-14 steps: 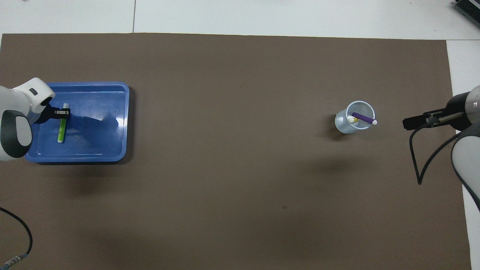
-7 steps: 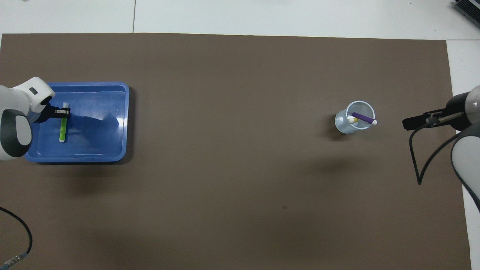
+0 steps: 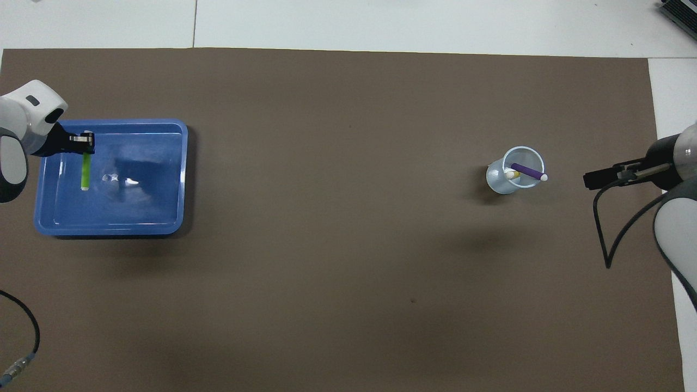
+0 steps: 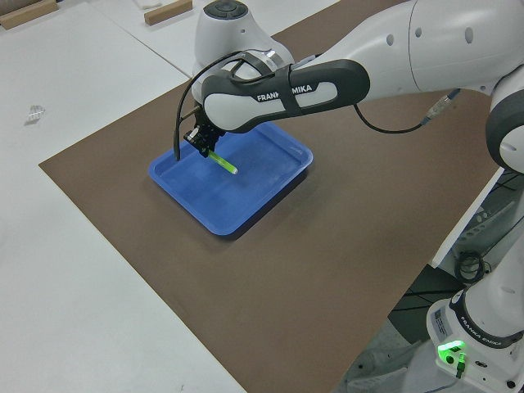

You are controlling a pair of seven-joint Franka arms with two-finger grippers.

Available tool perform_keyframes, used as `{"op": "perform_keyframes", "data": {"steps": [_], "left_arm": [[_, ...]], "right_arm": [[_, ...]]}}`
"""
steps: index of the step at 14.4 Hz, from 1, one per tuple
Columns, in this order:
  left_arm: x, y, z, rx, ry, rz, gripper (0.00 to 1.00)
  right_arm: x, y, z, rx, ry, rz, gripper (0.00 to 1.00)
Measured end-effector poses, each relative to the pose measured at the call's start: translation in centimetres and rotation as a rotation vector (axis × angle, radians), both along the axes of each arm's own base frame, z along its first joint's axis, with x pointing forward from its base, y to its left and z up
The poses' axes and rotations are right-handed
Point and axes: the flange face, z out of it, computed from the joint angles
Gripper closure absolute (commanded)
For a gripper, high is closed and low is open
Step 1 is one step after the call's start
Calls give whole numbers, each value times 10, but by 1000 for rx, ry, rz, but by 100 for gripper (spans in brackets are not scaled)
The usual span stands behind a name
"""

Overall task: Transfer and insert pens with both arms
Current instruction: 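Grasp the green pen with the left gripper and lift it, then carry the green pen with the left gripper while the right gripper approaches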

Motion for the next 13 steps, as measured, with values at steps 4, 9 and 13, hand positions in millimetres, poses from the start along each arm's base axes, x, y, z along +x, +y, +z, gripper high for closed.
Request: {"op": "perform_keyframes", "data": {"steps": [4,9,13], "left_arm": [[6,-20,16,-110,-1,124,100],[0,-63,43,-146,36,312,100],[-10,-105,62,-182,88,454,100]], "right_arm": [[0,2,-2,0,5,4,0],[-1,15,-7,34,14,13,0],[-3,17,-8,129,32,-18,0]]}}
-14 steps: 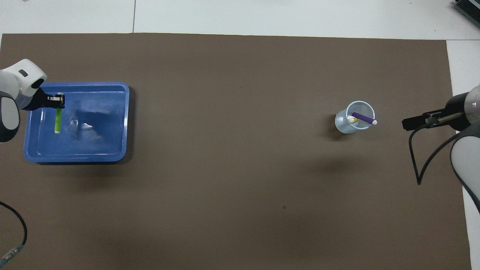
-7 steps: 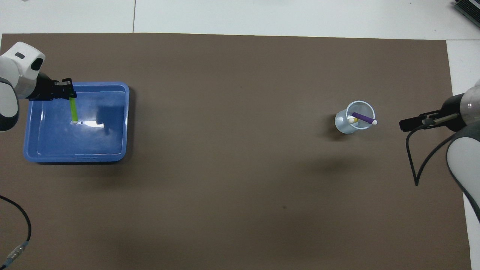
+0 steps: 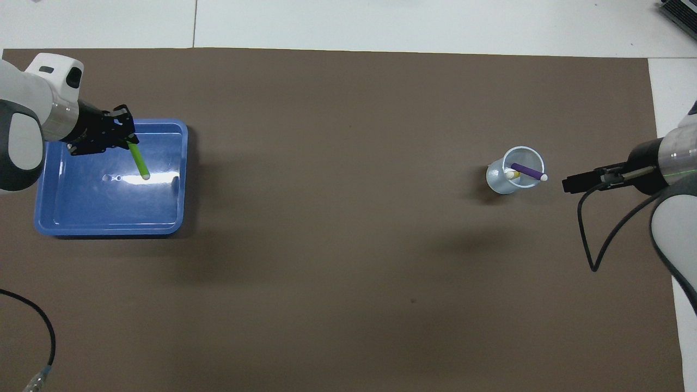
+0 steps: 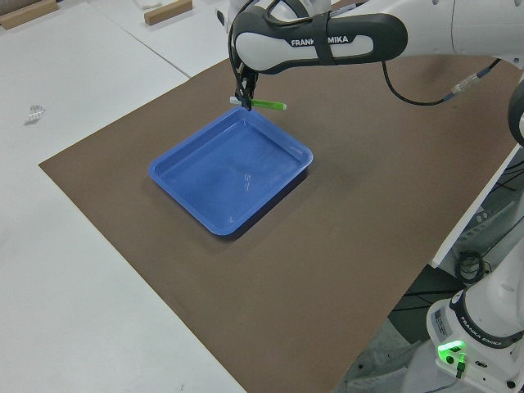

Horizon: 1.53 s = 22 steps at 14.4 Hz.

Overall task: Transfer and insert pens with both arms
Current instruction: 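Carry the green pen with the left gripper while the right gripper approaches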

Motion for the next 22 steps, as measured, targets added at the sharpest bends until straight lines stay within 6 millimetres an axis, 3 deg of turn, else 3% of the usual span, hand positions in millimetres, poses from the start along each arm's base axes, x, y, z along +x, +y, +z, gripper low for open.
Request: {"op": "perform_keyframes", "data": {"steps": [2,5,11,14,16,18,22], "left_arm": [[-5,-32,6,-12,25,88,100],[-17,-99,16,-29,70,227,100],[-51,-217,29,-104,147,484,100],[-67,-277,38,-163,122,649,100],[-79,-305,42,-208,144,714,100],[-88,-325,45,-243,165,769,100],[-104,-366,56,-335,141,844,100]], "right_arm": [[-1,7,0,88,7,-21,0],[0,23,2,253,13,-55,0],[3,61,10,466,10,-126,0],[9,98,14,530,-25,-232,0],[10,130,14,560,-38,-299,0],[9,151,12,573,-31,-337,0],[14,152,2,605,-27,-361,0]]}}
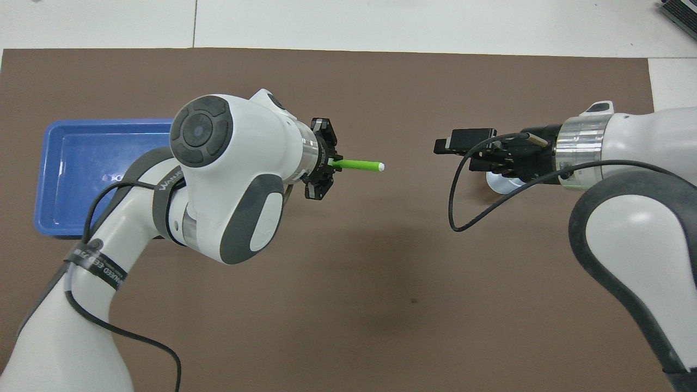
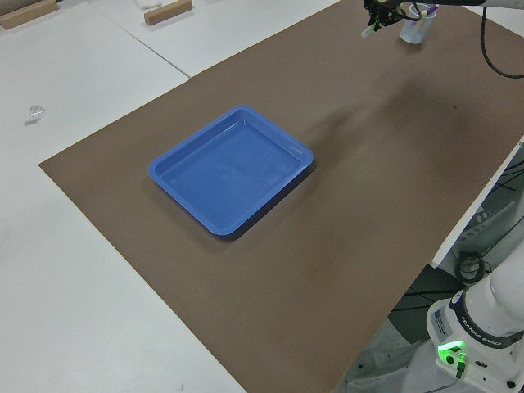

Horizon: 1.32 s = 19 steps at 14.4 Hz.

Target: Transfer and insert pens with both arms

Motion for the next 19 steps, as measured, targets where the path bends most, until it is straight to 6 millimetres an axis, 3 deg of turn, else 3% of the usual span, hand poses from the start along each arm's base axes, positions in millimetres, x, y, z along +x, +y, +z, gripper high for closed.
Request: {"op": "perform_keyframes", "data": {"steps": [6,11,16,19], "left_arm": [[-29,-57,10,-143,-50,63,100],[-40,-73,12,-190,-80,97,100],[-39,-76,13,-223,-109,129,100],[-38,-78,10,-230,-112,139,100]], "right_arm": [[21,-15,-36,40,-66,49,0],[19,-3,-37,40,-66,67,2],[18,-3,-32,40,-75,68,39],[17,-3,-30,40,-78,68,43]]}}
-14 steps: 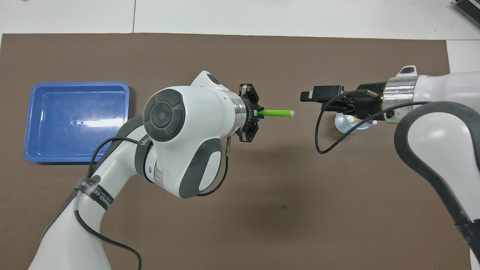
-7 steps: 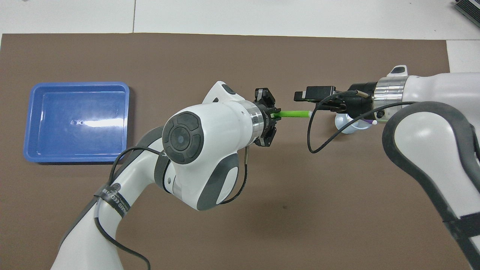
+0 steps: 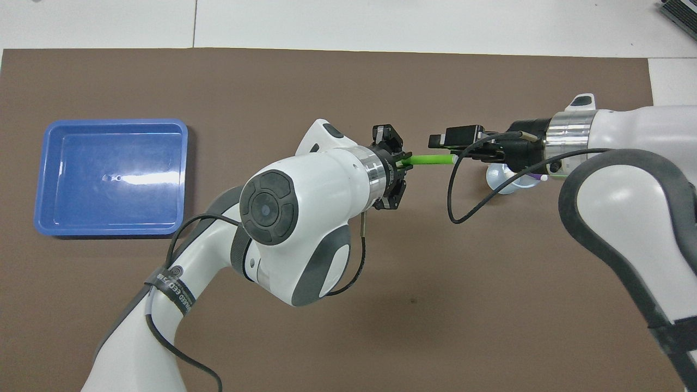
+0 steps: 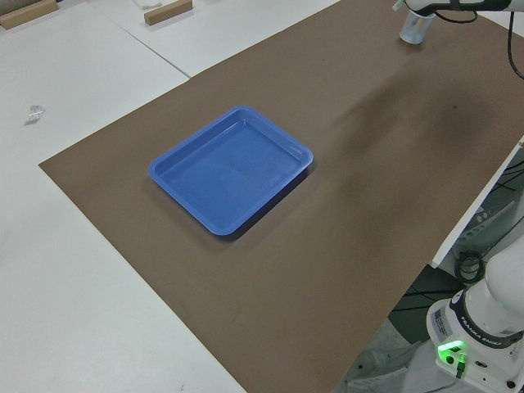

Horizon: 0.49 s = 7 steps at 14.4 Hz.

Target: Transfer and insert pens with both arms

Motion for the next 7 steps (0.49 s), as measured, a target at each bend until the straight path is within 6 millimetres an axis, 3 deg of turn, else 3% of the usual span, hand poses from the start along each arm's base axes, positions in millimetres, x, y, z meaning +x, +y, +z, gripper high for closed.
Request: {"op": "perform_keyframes", "data": {"steps": [7], "left_arm": [[4,2,3,-28,-18,35,100]], "right_arm": [[-1,0,3,0,-4,1,60]]}}
